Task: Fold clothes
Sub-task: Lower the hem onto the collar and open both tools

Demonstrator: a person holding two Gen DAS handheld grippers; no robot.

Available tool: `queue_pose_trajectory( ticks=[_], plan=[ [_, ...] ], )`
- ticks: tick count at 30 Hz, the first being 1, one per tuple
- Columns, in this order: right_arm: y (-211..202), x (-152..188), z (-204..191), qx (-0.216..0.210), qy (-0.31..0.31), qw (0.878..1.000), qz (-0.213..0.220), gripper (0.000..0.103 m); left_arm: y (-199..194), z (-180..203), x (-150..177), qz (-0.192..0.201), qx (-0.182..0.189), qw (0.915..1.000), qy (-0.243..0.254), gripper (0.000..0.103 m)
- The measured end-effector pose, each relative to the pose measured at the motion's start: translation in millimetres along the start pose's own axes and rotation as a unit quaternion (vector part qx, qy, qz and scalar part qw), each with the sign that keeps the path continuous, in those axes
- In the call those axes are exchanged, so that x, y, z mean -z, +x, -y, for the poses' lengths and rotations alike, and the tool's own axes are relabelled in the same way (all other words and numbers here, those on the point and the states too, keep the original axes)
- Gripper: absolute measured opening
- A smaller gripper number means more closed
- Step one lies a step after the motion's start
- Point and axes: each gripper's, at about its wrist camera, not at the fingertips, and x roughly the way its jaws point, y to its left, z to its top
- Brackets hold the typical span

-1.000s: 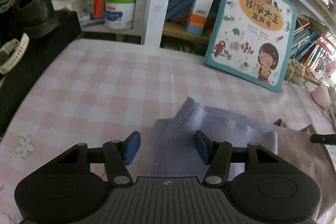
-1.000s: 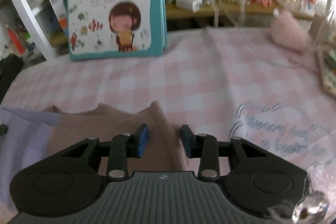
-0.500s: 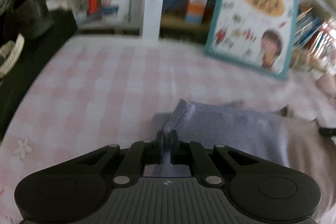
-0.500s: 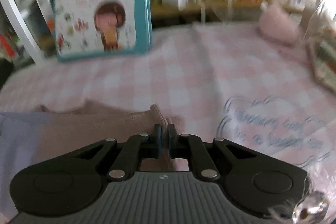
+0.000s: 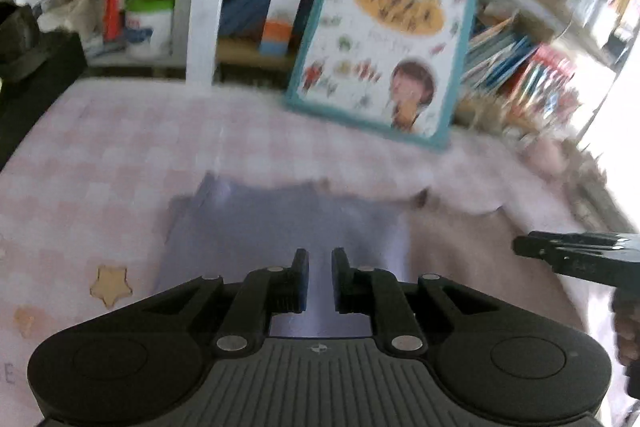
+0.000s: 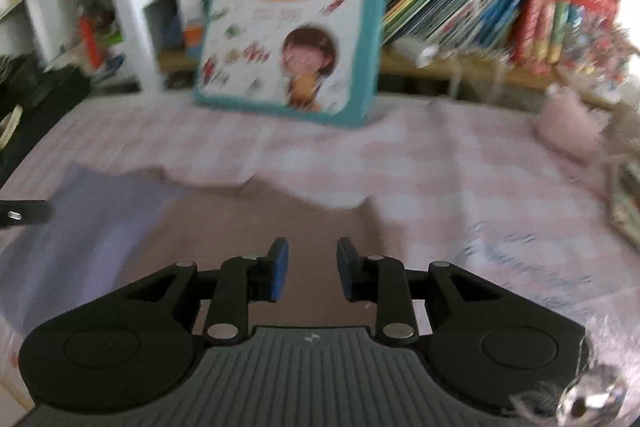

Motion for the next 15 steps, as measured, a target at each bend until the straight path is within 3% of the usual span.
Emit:
queue_pose_trajectory(
  ticks=[2, 5, 12, 15],
  plan=[
    [12.9, 3.8, 0.0, 0.008, 0.009, 1.000, -0.024, 0.030, 17.3, -6.2, 3.9, -0.023, -0.027, 0.9991, -0.020, 0.013],
    [21.3, 10.2, 9.3, -0.009, 0.027, 0.999, -0.033, 0.031, 25.4, -22.0, 8.3, -0.021, -0.025, 0.9969, -0.071, 0.013],
    [20.5, 11.5, 6.3, -0.010, 0.010, 0.999, -0.033, 0.031, 23.1, -9.1, 8.2, -0.030, -0.037, 0.9988, -0.010, 0.013],
    [10.9, 12.0, 0.2, -0.004, 0.009, 0.999, -0.032, 0.038, 4.7, 0.5, 13.3, -0.021, -0.030, 0.9993, 0.008, 0.015]
  ],
)
